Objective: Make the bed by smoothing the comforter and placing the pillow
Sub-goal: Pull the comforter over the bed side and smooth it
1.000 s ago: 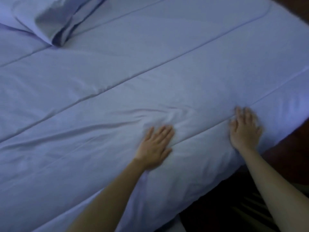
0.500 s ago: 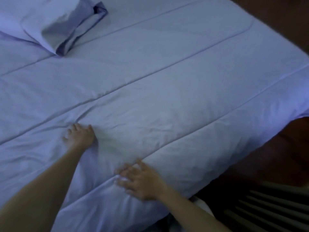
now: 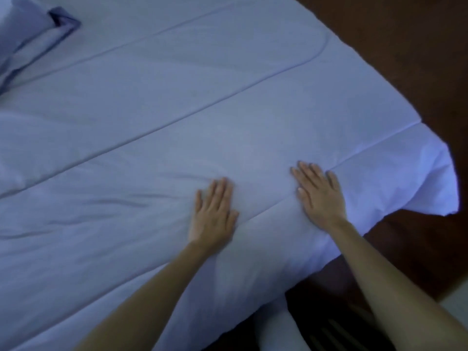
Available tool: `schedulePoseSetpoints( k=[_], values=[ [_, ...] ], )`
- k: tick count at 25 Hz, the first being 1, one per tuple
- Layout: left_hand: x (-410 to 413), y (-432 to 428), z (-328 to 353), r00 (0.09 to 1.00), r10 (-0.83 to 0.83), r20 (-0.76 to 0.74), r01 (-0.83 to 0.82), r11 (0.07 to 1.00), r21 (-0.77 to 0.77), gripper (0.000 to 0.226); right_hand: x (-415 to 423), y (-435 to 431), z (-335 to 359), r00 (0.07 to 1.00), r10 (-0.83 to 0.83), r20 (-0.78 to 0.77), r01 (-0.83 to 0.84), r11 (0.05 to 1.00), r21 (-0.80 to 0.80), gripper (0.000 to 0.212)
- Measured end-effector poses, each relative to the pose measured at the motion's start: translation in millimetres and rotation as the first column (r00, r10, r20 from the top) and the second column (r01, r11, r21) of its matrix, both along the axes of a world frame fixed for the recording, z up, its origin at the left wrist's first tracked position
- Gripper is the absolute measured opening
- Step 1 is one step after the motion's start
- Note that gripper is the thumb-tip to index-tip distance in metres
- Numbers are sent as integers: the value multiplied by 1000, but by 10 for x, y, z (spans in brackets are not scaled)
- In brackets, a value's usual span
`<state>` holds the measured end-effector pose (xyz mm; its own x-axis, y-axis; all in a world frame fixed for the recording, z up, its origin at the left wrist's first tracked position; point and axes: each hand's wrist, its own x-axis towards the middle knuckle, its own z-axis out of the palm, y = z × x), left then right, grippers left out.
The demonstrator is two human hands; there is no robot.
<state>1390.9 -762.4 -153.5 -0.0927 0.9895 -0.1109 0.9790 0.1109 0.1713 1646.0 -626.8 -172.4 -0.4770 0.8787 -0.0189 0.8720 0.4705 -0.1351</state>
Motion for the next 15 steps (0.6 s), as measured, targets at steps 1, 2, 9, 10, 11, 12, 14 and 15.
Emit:
schedulePoseSetpoints(
  k=[1, 2, 9, 10, 11, 12, 14, 15],
  values=[
    [270, 275, -2, 996, -93, -3, 93, 996, 4, 65, 305, 253, 13, 1000, -27, 10, 27, 1000, -12, 52],
    [461, 513, 0, 983, -184, -10, 184, 983, -8, 63, 585, 478, 20, 998, -56, 21, 57, 998, -19, 53],
    [-250, 1105, 23, 952, 305, -4, -303, 943, -138, 62, 720, 1519, 346, 650, -747, -135, 728, 664, -168, 59],
    [-467, 962, 41, 895, 446, -21, -443, 882, -161, 64, 396, 1547, 390, 706, -690, -163, 669, 724, -168, 61],
    [-649, 758, 57, 832, 554, -38, -551, 814, -186, 66, -6, 1505, 410, 796, -566, -214, 535, 824, -188, 61],
    [-772, 520, 71, 770, 636, -53, -631, 745, -217, 68, -428, 1358, 388, 877, -398, -271, 350, 913, -208, 62],
    [-810, 99, 90, 651, 756, -67, -745, 620, -244, 72, -1143, 825, 291, 943, 113, -312, -179, 965, -193, 62],
    [-751, -37, 82, 603, 795, -64, -785, 577, -224, 73, -1356, 509, 253, 882, 395, -256, -441, 883, -160, 60]
  ],
)
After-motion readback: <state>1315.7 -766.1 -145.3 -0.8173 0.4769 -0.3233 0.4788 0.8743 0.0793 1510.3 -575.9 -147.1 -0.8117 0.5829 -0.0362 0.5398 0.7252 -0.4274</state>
